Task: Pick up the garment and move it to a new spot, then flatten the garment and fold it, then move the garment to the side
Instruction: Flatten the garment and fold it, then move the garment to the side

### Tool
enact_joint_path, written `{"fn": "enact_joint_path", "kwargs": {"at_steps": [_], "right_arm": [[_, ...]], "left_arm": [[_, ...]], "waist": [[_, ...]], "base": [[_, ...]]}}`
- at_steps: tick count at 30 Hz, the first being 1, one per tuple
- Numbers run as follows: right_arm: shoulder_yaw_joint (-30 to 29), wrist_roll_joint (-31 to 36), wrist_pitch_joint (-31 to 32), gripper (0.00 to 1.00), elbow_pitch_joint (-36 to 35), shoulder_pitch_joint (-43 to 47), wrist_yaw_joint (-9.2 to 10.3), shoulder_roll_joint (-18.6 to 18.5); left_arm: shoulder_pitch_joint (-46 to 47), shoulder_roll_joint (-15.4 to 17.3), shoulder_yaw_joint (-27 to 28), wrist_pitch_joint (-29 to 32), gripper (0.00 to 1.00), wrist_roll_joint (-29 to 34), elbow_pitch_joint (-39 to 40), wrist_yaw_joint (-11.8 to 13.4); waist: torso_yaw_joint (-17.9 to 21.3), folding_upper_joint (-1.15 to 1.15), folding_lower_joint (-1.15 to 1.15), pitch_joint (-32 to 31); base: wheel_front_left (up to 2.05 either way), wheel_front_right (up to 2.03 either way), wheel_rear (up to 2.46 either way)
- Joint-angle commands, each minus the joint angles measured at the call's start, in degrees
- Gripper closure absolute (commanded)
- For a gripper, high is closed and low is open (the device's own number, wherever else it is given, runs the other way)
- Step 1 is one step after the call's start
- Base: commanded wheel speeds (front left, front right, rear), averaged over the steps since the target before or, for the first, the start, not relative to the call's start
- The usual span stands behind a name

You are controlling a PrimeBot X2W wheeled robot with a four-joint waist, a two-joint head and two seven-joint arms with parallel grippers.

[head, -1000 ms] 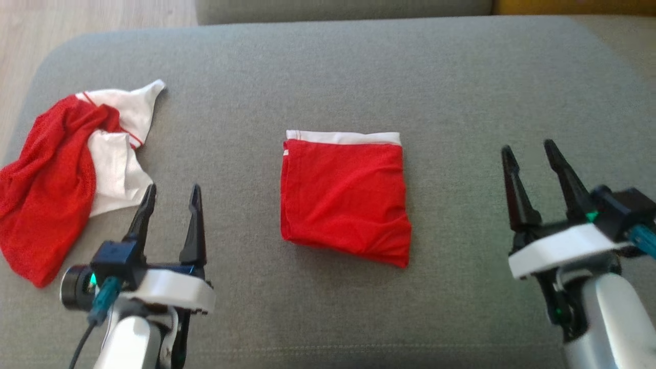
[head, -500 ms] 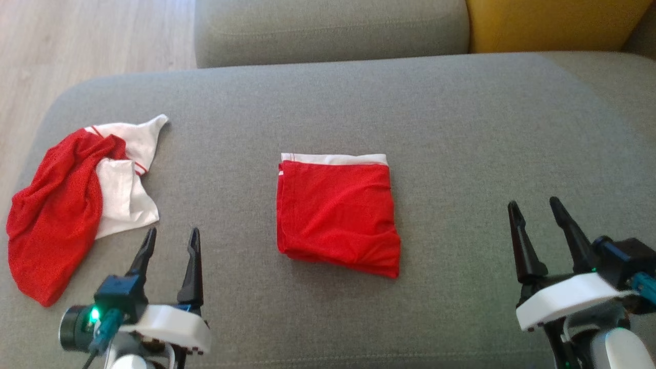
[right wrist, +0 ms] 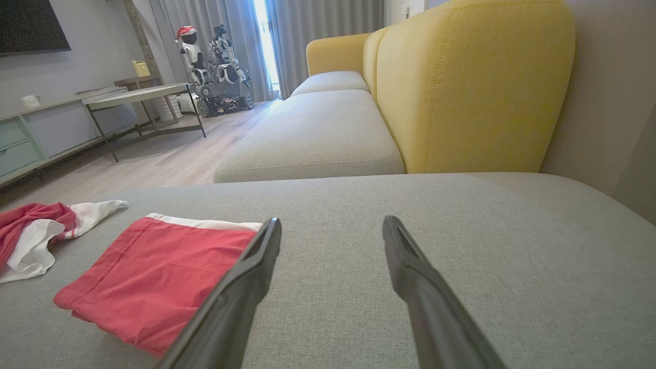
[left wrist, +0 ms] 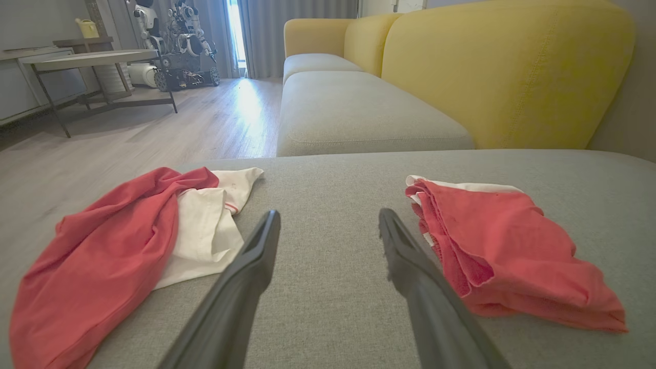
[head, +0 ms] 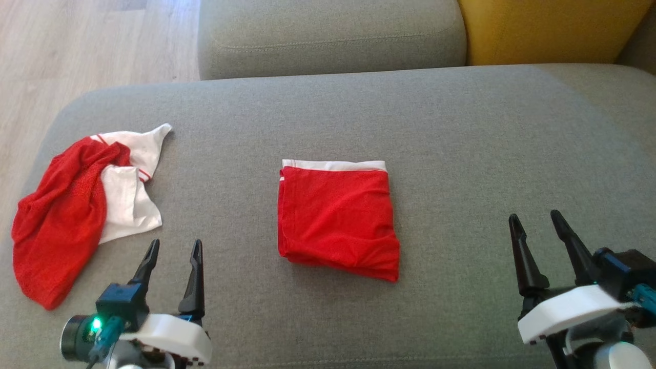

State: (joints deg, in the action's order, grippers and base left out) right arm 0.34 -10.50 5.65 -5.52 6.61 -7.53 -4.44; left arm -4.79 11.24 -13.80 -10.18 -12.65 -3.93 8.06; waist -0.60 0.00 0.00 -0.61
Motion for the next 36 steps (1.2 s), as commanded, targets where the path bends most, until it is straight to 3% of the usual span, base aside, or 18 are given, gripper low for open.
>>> {"fn": "enact_joint_path", "kwargs": {"at_steps": [1,29,36], "right_arm": [[1.12,0.53,0.12,0.00,-2.61,-1.59,0.04,-0.37],[1.00,1.01,0.38,0.00,-2.96,-1.86,0.04,-0.21],[1.87,0.88,0.83,0.00,-2.50,-4.50,0.04,-0.86]], "left_arm": [[2.26,1.25,2.15,-0.18,0.00,-0.40,2.03,0.13],[3.19,1.92,1.40,-0.19,0.00,-0.99,2.09,1.08],[6.95,1.54,0.23,-0.58,0.00,-0.59,2.87,0.45]], "waist": [[0.04,0.00,0.00,0.05],[-0.30,0.00,0.00,0.61],[-2.56,0.00,0.00,5.45]], "base": [[0.00,0.00,0.00],[0.00,0.00,0.00],[0.00,0.00,0.00]]}}
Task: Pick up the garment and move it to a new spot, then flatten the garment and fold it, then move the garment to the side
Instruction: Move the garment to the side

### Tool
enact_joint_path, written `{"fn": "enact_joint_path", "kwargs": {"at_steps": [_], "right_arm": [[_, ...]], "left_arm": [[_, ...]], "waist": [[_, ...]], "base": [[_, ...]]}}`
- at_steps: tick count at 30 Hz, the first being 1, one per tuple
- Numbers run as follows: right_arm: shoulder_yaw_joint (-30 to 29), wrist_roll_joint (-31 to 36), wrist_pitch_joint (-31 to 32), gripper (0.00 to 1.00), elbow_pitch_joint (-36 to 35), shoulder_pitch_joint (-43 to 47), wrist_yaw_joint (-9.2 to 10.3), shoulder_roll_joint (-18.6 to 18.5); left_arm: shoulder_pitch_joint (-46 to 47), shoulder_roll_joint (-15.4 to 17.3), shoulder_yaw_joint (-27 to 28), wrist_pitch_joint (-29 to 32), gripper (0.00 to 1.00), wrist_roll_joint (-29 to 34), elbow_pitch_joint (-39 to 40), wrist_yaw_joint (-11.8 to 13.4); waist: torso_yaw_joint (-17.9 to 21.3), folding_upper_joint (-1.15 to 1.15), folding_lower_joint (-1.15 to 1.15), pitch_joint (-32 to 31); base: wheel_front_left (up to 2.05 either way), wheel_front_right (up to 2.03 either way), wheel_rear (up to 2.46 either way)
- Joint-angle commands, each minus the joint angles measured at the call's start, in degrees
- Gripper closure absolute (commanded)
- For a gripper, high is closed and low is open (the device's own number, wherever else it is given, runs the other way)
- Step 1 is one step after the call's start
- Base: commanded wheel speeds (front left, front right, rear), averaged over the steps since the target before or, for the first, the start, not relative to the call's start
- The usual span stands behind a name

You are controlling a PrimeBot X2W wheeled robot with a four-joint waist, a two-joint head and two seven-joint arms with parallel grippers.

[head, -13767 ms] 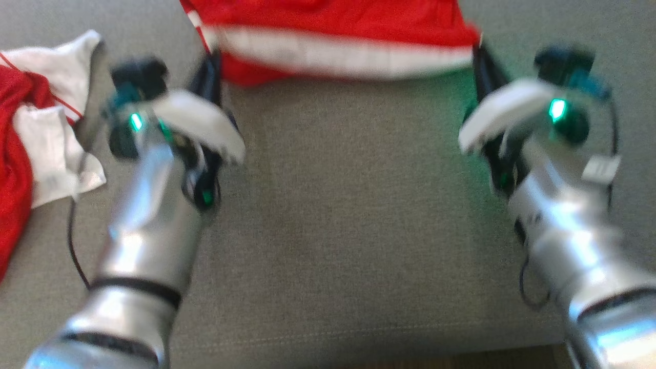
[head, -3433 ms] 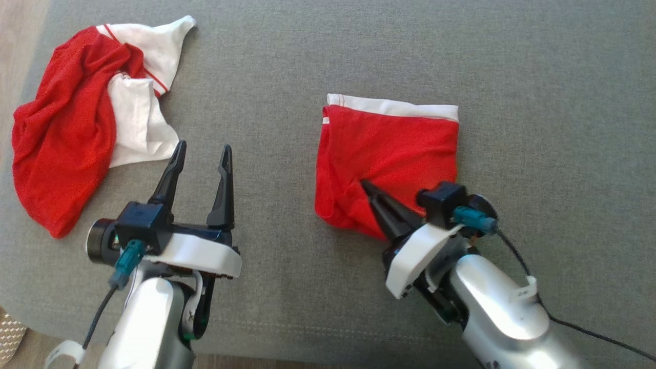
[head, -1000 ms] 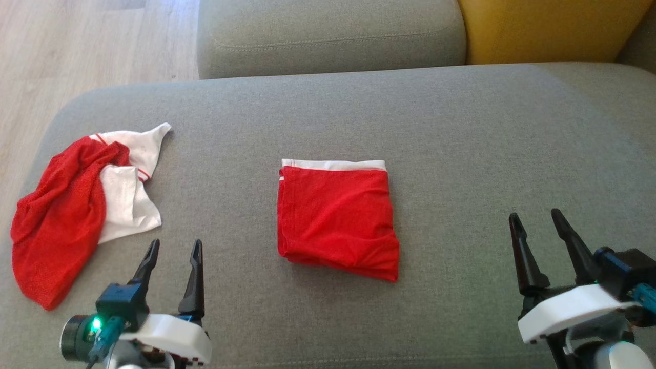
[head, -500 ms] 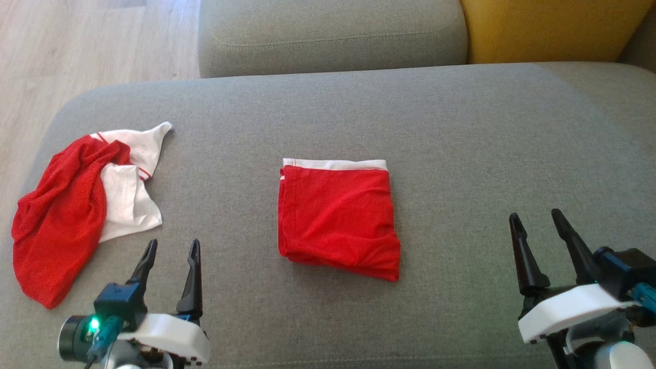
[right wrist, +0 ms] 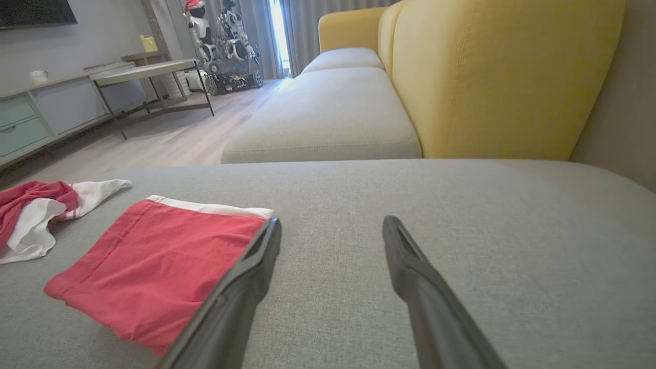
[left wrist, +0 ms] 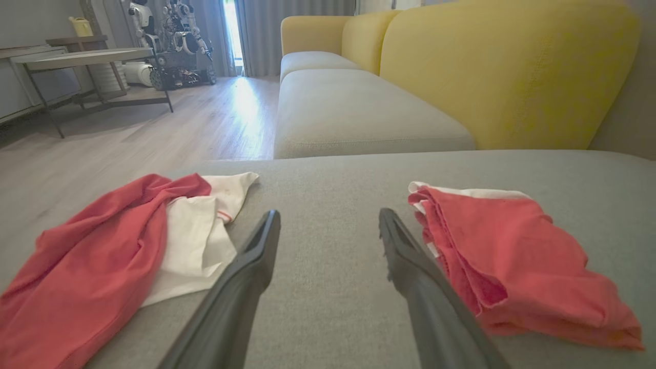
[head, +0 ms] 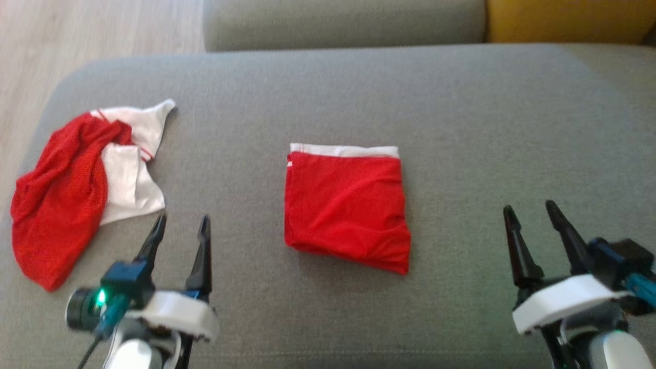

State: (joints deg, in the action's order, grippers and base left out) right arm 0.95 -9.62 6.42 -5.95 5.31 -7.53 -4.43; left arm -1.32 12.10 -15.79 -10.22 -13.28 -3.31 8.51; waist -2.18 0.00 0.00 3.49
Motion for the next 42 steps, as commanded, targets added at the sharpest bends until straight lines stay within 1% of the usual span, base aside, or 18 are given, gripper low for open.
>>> {"fn": "enact_joint_path", "kwargs": {"at_steps": [1,6,14,18,20,21,22,23,28,32,36,42], "right_arm": [[1.59,-0.40,0.00,0.00,-1.39,-3.97,0.04,-0.89],[3.66,-1.36,-0.61,0.00,4.00,-8.11,0.04,-1.27],[9.43,-3.91,-2.68,0.00,15.41,-14.61,0.04,-1.31],[11.52,-4.48,-2.33,0.00,21.14,-17.45,0.04,-1.58],[12.54,-4.62,-0.77,0.00,23.91,-18.61,0.04,-1.73],[12.90,-4.91,-0.61,0.11,24.72,-19.17,0.04,-1.69],[13.24,-5.50,-0.12,0.70,25.58,-19.57,0.04,-1.56],[13.74,-5.71,0.63,1.00,26.39,-19.88,0.04,-1.67],[15.60,-6.42,1.36,1.00,27.02,-21.05,0.04,-2.88],[17.43,-5.96,1.31,1.00,25.44,-21.83,0.04,-5.04],[18.42,-5.05,1.79,1.00,23.61,-22.86,0.04,-8.54],[17.91,-4.71,3.68,1.00,21.37,-25.70,0.04,-15.62]], "left_arm": [[4.25,0.53,1.94,-0.68,0.00,0.17,2.31,-0.13],[8.13,-0.38,0.84,-1.83,0.00,0.61,1.88,-0.80],[12.64,-2.27,-0.31,-3.70,0.00,0.72,-0.06,-1.64],[14.02,-3.06,-0.23,-4.28,0.00,0.58,-1.09,-1.84],[14.45,-3.39,-0.23,-4.46,0.00,0.67,-1.50,-1.86],[14.61,-3.53,-0.24,-4.52,0.00,0.72,-1.68,-1.90],[14.75,-3.63,-0.20,-4.58,0.00,0.76,-1.86,-1.93],[14.85,-3.68,-0.12,-4.62,0.00,0.80,-2.01,-1.95],[15.08,-3.60,0.29,-4.73,0.00,1.19,-2.36,-2.07],[14.74,-3.11,0.72,-4.75,0.00,1.53,-1.65,-2.16],[14.53,-2.08,1.12,-4.76,0.00,2.01,-0.76,-2.11],[14.98,-0.42,1.37,-3.88,0.00,2.62,1.28,-1.93]], "waist": [[-1.45,0.00,0.00,2.28],[-4.30,0.00,0.00,6.71],[-8.44,0.00,0.00,11.70],[-9.39,0.00,0.00,13.21],[-9.49,0.00,0.00,13.69],[-9.50,0.00,0.00,13.88],[-9.44,0.00,0.00,14.01],[-9.30,0.00,0.00,14.11],[-7.45,0.00,0.00,13.85],[-3.75,0.00,0.00,13.51],[1.10,0.00,0.00,13.64],[8.39,0.00,0.00,15.26]], "base": [[0.00,0.00,0.00],[0.00,0.00,0.00],[0.00,0.00,0.00],[0.00,0.00,0.00],[0.00,0.00,0.00],[0.00,0.00,0.00],[0.00,0.00,0.00],[0.00,0.00,0.00],[0.00,0.00,0.00],[0.00,0.00,0.00],[0.00,0.00,0.00],[0.00,0.00,0.00]]}}
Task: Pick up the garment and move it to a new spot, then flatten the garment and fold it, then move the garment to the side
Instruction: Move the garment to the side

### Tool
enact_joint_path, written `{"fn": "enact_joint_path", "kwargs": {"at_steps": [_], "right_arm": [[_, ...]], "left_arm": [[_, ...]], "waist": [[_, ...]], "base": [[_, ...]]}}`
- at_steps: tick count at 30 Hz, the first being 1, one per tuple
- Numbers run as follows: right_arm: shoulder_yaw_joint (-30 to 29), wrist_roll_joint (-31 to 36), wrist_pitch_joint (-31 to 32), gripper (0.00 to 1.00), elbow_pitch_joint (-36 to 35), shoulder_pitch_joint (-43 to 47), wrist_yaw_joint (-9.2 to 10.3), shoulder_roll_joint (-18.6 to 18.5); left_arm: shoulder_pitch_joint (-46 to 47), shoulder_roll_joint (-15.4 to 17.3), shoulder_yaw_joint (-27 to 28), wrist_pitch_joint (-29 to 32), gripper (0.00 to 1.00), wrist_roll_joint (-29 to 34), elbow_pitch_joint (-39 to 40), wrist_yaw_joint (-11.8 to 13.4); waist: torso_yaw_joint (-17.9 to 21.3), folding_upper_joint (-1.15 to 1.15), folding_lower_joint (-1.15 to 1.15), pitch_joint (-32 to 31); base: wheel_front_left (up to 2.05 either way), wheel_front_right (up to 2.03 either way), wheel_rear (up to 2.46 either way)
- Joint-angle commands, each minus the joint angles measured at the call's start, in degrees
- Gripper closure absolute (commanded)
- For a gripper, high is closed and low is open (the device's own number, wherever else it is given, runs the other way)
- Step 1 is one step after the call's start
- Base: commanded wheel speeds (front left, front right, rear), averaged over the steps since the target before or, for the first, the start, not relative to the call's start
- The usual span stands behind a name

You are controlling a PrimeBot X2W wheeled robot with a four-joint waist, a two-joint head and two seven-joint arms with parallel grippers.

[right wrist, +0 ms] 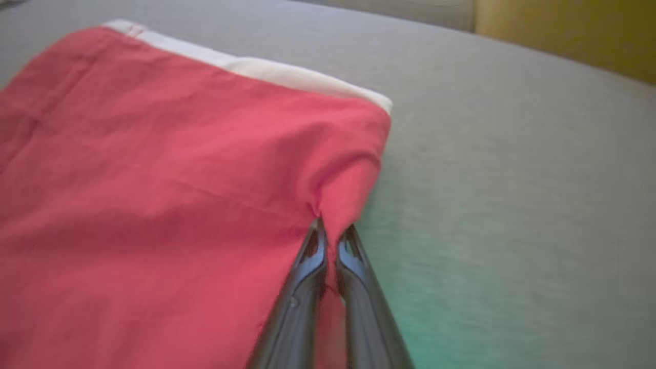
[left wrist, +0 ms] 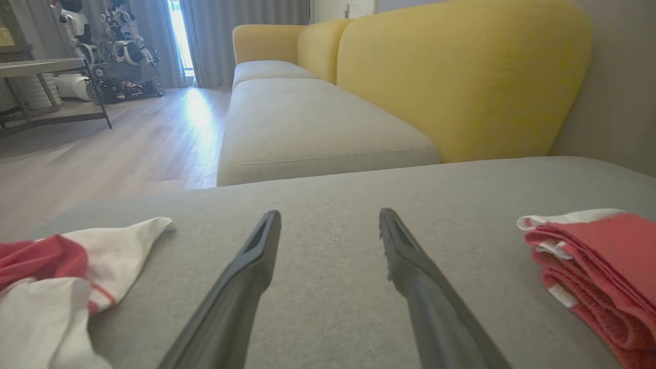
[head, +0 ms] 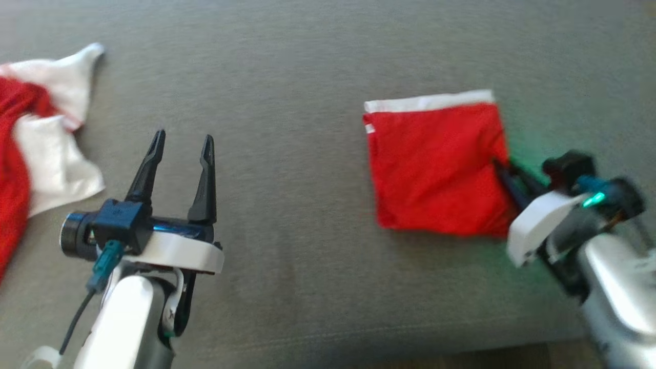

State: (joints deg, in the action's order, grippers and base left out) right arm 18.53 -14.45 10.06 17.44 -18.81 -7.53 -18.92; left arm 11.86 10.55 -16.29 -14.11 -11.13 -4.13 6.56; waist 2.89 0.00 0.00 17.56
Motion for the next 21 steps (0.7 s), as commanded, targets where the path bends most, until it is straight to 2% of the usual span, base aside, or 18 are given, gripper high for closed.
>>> {"fn": "enact_joint_path", "kwargs": {"at_steps": [1,6,12,18,21], "right_arm": [[-0.39,-0.10,0.44,1.00,-2.36,-2.39,0.04,-2.43],[-2.82,-0.93,2.20,1.00,-3.62,-7.07,0.04,-9.96],[-3.01,-4.22,4.16,1.00,-4.81,-12.96,0.04,-18.96],[-5.27,-8.84,5.19,1.00,-3.75,-15.93,0.04,-24.88],[-6.65,-10.20,5.23,1.00,-3.43,-16.15,0.04,-26.37]], "left_arm": [[2.15,1.36,1.77,0.31,0.00,0.64,2.56,-0.04],[4.33,2.13,1.22,1.78,0.00,1.37,4.62,-0.26],[6.48,2.87,0.84,2.71,0.00,2.15,6.80,-0.27],[8.08,3.42,0.35,3.04,0.00,2.52,7.75,-0.60],[8.38,3.82,0.35,3.08,0.00,2.56,7.96,-0.65]], "waist": [[4.24,0.00,0.00,1.73],[7.12,0.00,0.00,5.44],[8.46,0.00,0.00,10.28],[8.69,0.00,0.00,12.76],[8.84,0.00,0.00,13.15]], "base": [[0.00,0.00,0.00],[0.00,0.00,0.00],[0.00,0.00,0.00],[0.00,0.00,0.00],[0.00,0.00,0.00]]}}
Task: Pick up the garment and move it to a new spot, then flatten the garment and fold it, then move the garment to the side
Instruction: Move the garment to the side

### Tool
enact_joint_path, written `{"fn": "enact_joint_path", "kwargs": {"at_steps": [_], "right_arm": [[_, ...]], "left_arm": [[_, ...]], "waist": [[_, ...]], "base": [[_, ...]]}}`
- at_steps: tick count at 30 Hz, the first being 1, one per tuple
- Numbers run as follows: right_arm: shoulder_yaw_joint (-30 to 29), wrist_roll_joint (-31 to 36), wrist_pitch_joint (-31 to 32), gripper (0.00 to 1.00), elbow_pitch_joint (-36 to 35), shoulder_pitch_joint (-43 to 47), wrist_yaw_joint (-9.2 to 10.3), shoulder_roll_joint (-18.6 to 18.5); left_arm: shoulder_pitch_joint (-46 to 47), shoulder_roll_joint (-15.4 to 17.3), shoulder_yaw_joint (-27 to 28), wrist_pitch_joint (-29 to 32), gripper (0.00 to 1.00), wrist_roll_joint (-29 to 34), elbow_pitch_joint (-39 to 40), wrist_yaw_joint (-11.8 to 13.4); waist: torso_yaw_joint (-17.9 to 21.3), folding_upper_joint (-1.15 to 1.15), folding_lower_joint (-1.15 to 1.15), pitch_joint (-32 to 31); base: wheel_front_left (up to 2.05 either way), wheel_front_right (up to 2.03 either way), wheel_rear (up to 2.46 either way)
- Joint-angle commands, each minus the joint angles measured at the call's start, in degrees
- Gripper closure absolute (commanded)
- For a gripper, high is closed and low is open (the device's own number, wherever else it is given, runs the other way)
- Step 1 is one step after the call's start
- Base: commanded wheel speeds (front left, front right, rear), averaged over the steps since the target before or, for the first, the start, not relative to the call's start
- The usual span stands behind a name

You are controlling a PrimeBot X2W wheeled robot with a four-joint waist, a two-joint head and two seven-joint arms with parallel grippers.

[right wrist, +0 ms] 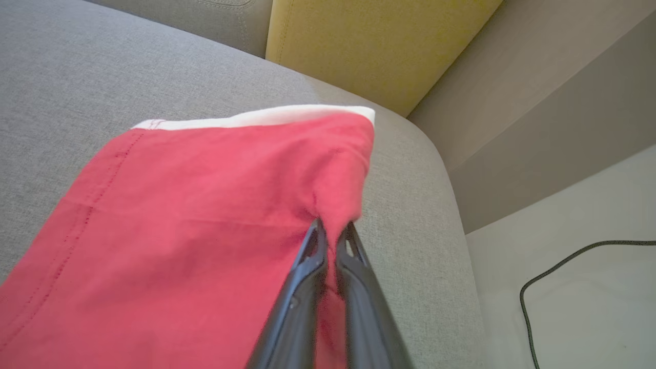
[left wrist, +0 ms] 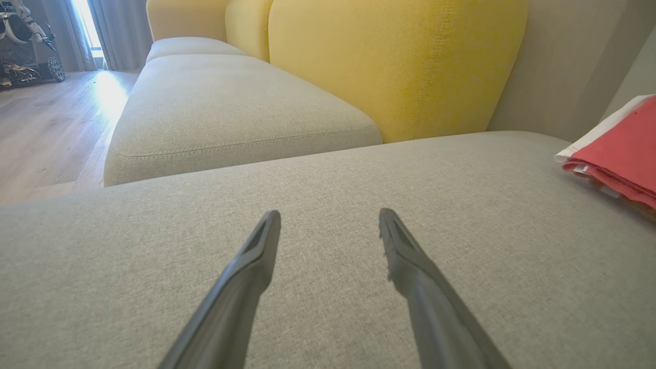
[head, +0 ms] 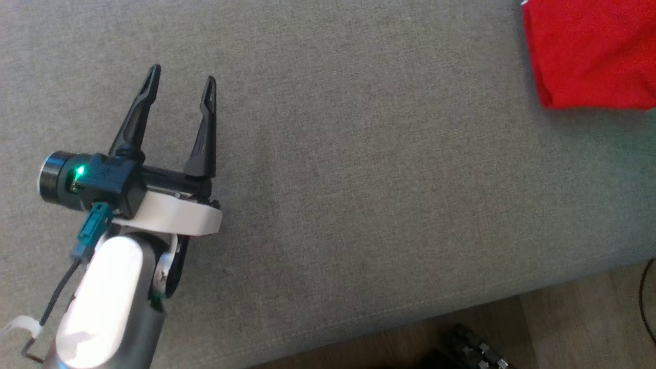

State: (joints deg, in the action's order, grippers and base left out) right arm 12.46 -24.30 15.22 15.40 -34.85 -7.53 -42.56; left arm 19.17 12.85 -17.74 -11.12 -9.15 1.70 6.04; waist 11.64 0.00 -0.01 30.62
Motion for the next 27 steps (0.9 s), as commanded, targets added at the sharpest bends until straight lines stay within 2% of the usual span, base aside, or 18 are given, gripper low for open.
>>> {"fn": "enact_joint_path", "kwargs": {"at_steps": [1,8,9,10,11,12,13,18,21,27], "right_arm": [[-0.97,-0.99,-0.13,1.00,-1.38,-0.21,0.04,-2.90],[-1.78,-3.78,-2.03,1.00,-0.05,-1.39,0.04,-2.77],[-1.88,-4.23,-2.31,0.84,0.07,-1.60,0.04,-2.34],[-1.88,-4.23,-2.31,0.84,0.07,-1.60,0.04,-2.34],[-2.01,-4.46,-2.50,0.62,0.22,-1.75,0.04,-2.05],[-2.15,-4.54,-2.81,0.25,0.24,-1.86,0.04,-1.80],[-2.56,-4.45,-3.21,0.00,0.31,-1.92,0.04,-1.50],[-6.19,-3.15,-4.80,0.00,0.41,-0.76,0.04,1.22],[-9.70,-2.43,-6.03,0.00,-0.99,1.19,0.04,4.54],[-15.60,0.68,-9.27,0.00,-11.12,8.30,0.04,15.78]], "left_arm": [[1.11,1.70,1.87,0.15,0.00,0.59,2.28,-0.09],[1.79,2.46,1.73,0.81,0.00,0.79,2.89,-0.02],[1.88,2.52,1.65,0.86,0.00,0.79,2.89,-0.05],[1.88,2.52,1.65,0.86,0.00,0.79,2.89,-0.05],[1.93,2.57,1.58,0.89,0.00,0.78,2.89,-0.07],[1.96,2.61,1.54,0.90,0.00,0.76,2.87,-0.06],[1.97,2.63,1.50,0.89,0.00,0.72,2.83,-0.04],[1.31,2.66,1.44,0.66,0.00,0.29,2.27,0.20],[0.55,2.62,1.48,0.45,0.00,-0.12,1.91,0.41],[-1.68,2.38,1.72,0.01,0.00,-1.10,1.05,1.14]], "waist": [[0.24,0.00,0.01,0.26],[0.84,0.00,0.01,1.16],[0.84,0.00,0.01,1.16],[0.84,0.00,0.01,1.16],[0.85,0.00,0.01,1.11],[0.87,0.00,0.01,1.04],[0.87,0.00,0.01,0.93],[0.89,0.00,0.01,-0.51],[0.88,0.00,0.01,-1.84],[0.66,0.00,0.01,-5.76]], "base": [[0.00,0.00,0.00],[0.00,0.00,0.00],[0.00,0.00,0.00],[0.00,0.00,0.00],[0.00,0.00,0.00],[0.00,0.00,0.00],[0.00,0.00,0.00],[0.00,0.00,0.00],[0.00,0.00,0.00],[0.00,0.00,0.00]]}}
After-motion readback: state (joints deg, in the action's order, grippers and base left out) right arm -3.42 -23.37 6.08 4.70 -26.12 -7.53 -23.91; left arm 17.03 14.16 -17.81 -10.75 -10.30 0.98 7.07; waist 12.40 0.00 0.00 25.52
